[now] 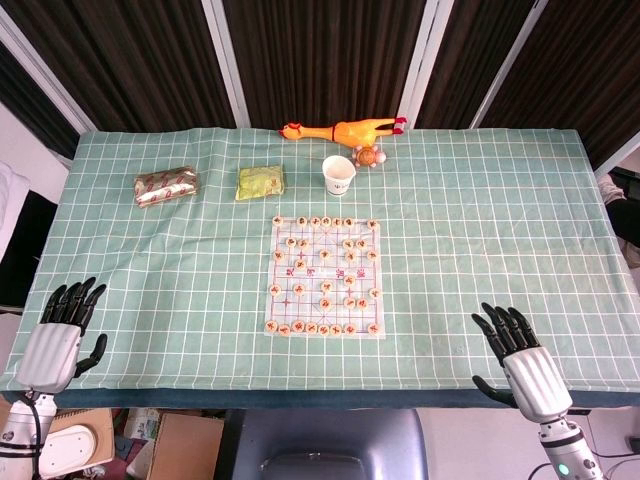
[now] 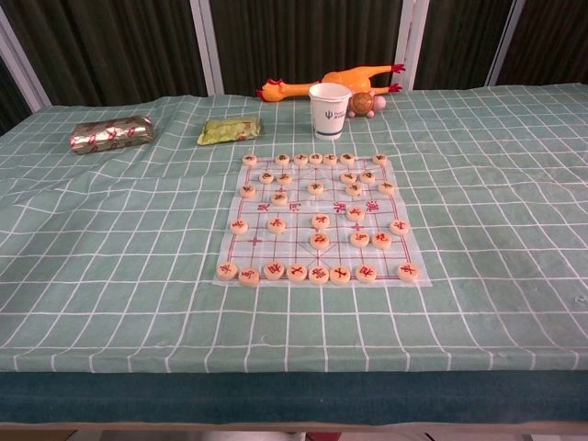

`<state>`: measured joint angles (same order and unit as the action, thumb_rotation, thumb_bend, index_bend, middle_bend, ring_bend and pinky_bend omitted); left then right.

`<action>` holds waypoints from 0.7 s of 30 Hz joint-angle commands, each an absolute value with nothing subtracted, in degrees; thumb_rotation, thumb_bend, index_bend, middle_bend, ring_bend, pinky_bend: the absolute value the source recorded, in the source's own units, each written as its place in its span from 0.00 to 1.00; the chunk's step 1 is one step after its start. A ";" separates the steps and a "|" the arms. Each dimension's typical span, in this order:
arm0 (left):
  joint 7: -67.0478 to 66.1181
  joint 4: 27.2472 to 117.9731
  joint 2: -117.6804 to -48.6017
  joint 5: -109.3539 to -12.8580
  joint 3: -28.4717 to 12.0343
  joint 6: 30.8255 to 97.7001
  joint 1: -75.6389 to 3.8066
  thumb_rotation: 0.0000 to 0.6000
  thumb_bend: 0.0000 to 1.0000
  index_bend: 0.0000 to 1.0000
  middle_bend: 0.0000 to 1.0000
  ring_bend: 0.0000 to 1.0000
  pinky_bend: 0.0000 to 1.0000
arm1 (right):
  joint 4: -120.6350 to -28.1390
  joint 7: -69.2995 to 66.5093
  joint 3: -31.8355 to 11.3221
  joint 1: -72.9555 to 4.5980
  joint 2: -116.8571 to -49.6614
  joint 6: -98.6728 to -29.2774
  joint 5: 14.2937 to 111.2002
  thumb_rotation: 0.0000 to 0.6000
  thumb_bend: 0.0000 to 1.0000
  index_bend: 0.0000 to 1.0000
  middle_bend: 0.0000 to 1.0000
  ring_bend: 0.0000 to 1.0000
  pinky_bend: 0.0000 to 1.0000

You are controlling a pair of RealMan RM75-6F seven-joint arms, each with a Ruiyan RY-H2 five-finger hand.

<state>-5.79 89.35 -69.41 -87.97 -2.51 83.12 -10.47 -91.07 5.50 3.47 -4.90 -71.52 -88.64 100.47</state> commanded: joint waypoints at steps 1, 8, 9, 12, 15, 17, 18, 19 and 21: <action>-5.56 89.75 -69.05 -90.58 -1.70 84.05 -10.46 1.00 0.44 0.00 0.00 0.00 0.03 | -90.34 8.71 4.19 -3.81 -71.89 -89.99 102.17 1.00 0.33 0.00 0.00 0.00 0.00; -6.65 90.00 -69.03 -90.74 -1.51 85.47 -9.58 1.00 0.44 0.00 0.00 0.00 0.03 | -90.88 8.67 4.15 -3.72 -72.13 -89.59 102.13 1.00 0.33 0.00 0.00 0.00 0.00; -6.82 90.04 -69.00 -90.65 -1.54 85.70 -9.42 1.00 0.44 0.00 0.00 0.00 0.03 | -90.58 8.57 4.04 -3.96 -72.35 -89.19 102.07 1.00 0.33 0.00 0.00 0.00 0.00; -7.35 90.12 -68.91 -90.32 -1.59 86.12 -9.02 1.00 0.44 0.00 0.00 0.00 0.03 | -90.64 7.51 3.74 -5.42 -72.47 -86.56 101.46 1.00 0.33 0.00 0.00 0.00 0.00; -6.99 90.20 -68.41 -89.72 -1.61 86.04 -8.74 1.00 0.44 0.00 0.00 0.00 0.03 | -91.08 7.04 2.50 -7.91 -72.93 -83.81 101.44 1.00 0.33 0.01 0.00 0.00 0.00; -6.68 90.29 -67.82 -89.23 -1.77 86.36 -8.39 1.00 0.44 0.00 0.00 0.00 0.03 | -91.72 7.17 1.54 -10.24 -73.52 -81.51 102.06 1.00 0.33 0.04 0.00 0.00 0.00; -6.27 90.40 -67.56 -89.07 -1.85 86.63 -8.19 1.00 0.44 0.00 0.00 0.00 0.03 | -92.01 7.69 1.23 -11.21 -73.80 -80.29 102.24 1.00 0.34 0.07 0.00 0.00 0.00; -5.82 90.46 -67.31 -88.85 -1.99 86.97 -7.96 1.00 0.44 0.00 0.00 0.00 0.03 | -92.42 8.59 0.87 -12.51 -74.21 -78.56 102.45 1.00 0.34 0.09 0.00 0.00 0.00; -5.23 90.47 -67.07 -88.80 -2.13 87.39 -7.74 1.00 0.44 0.00 0.00 0.00 0.03 | -93.32 9.29 0.36 -14.27 -74.98 -75.87 102.03 1.00 0.34 0.15 0.00 0.00 0.00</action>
